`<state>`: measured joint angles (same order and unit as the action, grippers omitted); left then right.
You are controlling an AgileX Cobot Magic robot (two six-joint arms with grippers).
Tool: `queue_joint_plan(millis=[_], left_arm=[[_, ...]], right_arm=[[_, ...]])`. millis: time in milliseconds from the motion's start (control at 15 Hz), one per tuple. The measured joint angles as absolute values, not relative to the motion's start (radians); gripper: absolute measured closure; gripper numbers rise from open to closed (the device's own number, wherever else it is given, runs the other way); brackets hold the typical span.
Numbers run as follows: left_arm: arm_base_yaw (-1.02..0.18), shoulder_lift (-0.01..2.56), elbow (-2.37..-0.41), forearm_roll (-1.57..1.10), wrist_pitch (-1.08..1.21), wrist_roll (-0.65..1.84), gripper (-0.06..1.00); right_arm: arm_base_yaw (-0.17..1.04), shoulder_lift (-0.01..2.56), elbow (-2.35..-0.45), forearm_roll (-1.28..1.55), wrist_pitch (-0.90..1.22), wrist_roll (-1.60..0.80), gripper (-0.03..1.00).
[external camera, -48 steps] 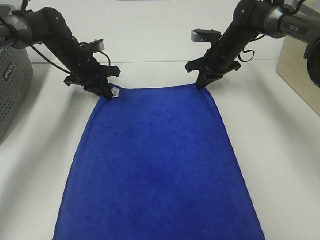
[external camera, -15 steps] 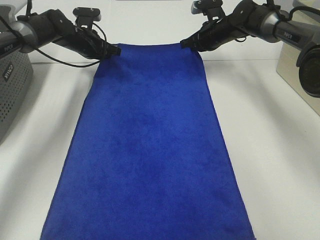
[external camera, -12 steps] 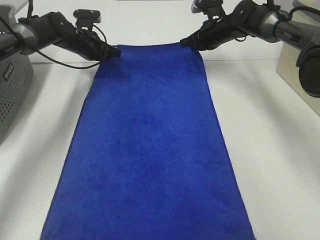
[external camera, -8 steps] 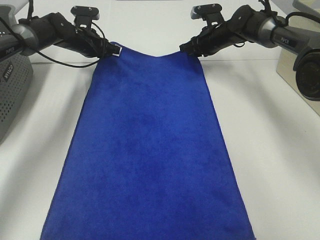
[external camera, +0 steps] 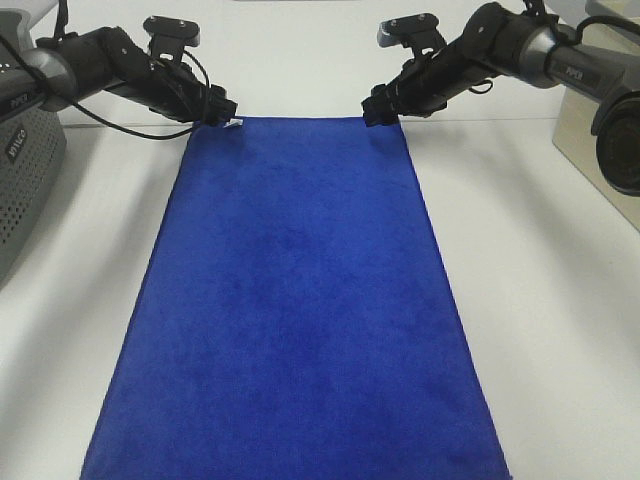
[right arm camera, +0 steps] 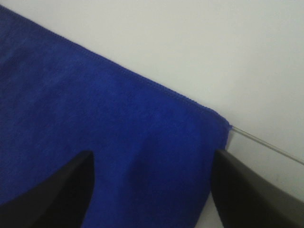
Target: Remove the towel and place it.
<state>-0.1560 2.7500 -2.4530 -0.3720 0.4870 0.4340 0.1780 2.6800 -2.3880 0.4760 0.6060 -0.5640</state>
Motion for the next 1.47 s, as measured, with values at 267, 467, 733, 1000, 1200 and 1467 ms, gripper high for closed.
queue_joint_plan(millis=[267,467,733,1000,1200,1467], left_arm=[[-0.156,2.614,-2.453,-0.234,0.847,0.342,0.27],[-0.156,2.495,-2.453,-0.147,1.139,0.185,0.15],[-0.122,2.365,-2.453,-0.11,1.21,0.088,0.13],[0.015,2.249,-2.453,-0.101,1.212,0.063,0.13],[0.089,2.049,-2.259,-0.045,1.212,0.068,0.14],[0.093,1.716,-1.823,0.046,1.212,0.072,0.14]], right_arm=[[0.178,2.522,-2.388,0.393,0.877,-0.383,0.23],[0.178,2.408,-2.388,0.303,1.126,-0.212,0.14],[0.137,2.272,-2.388,0.245,1.215,-0.037,0.13],[0.086,2.146,-2.388,0.248,1.218,-0.022,0.13],[0.089,1.965,-2.209,0.248,1.216,-0.009,0.13],[0.089,1.623,-1.789,0.226,1.216,-0.008,0.13]])
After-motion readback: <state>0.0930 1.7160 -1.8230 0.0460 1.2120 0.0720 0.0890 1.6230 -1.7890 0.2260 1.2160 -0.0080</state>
